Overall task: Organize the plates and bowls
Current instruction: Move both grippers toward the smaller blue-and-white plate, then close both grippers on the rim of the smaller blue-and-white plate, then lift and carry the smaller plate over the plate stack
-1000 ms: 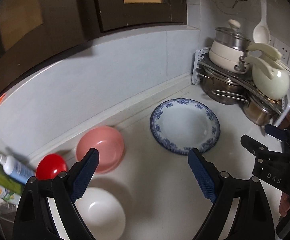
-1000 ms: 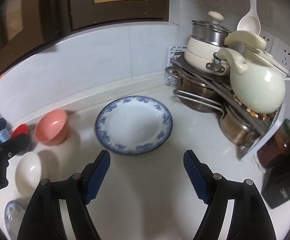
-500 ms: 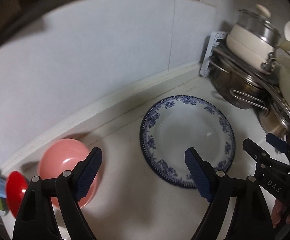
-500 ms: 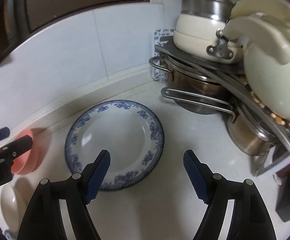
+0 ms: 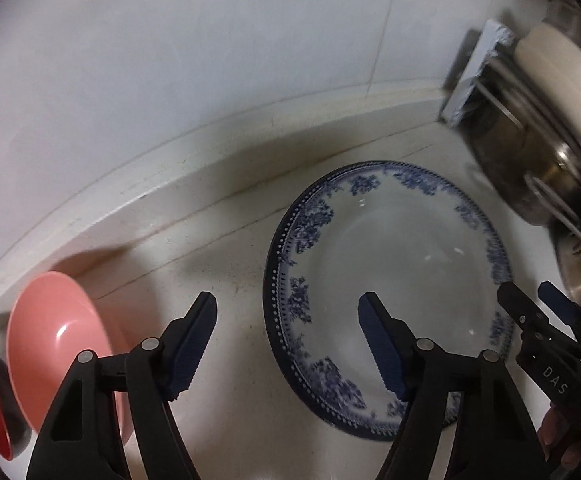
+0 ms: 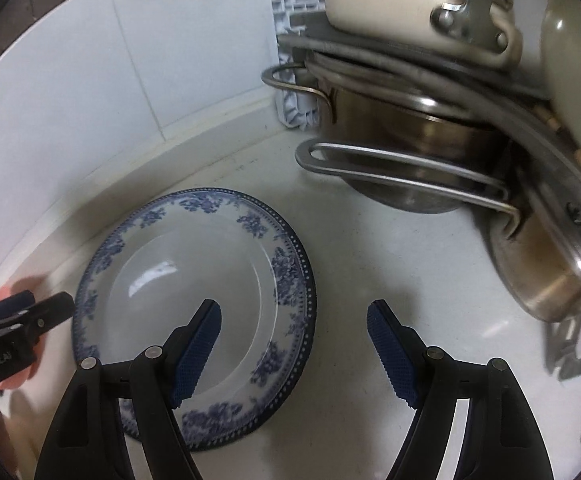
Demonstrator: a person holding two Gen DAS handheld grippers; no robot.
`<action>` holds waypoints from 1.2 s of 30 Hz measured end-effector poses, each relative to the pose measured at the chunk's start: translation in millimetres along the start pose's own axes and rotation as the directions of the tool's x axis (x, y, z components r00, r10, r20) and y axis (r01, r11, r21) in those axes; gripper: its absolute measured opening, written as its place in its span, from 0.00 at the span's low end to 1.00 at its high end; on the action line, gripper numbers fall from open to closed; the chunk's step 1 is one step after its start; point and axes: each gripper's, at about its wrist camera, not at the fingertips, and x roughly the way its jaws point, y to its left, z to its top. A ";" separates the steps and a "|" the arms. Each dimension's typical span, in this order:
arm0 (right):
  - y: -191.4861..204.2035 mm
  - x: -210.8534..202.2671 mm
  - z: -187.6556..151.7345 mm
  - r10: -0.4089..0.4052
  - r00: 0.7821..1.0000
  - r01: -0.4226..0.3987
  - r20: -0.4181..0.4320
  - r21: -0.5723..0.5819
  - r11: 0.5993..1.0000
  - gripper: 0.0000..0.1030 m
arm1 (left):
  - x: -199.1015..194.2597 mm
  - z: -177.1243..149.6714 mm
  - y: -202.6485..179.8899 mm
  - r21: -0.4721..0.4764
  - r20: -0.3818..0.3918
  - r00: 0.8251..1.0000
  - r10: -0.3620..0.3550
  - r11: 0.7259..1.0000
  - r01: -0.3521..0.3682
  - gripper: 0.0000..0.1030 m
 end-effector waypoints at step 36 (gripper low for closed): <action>18.3 29.4 16.4 -0.016 0.985 0.000 -0.173 -0.092 0.996 0.36 | 29.3 3.5 3.0 -0.101 -0.111 0.991 -0.068 0.993 0.057 0.31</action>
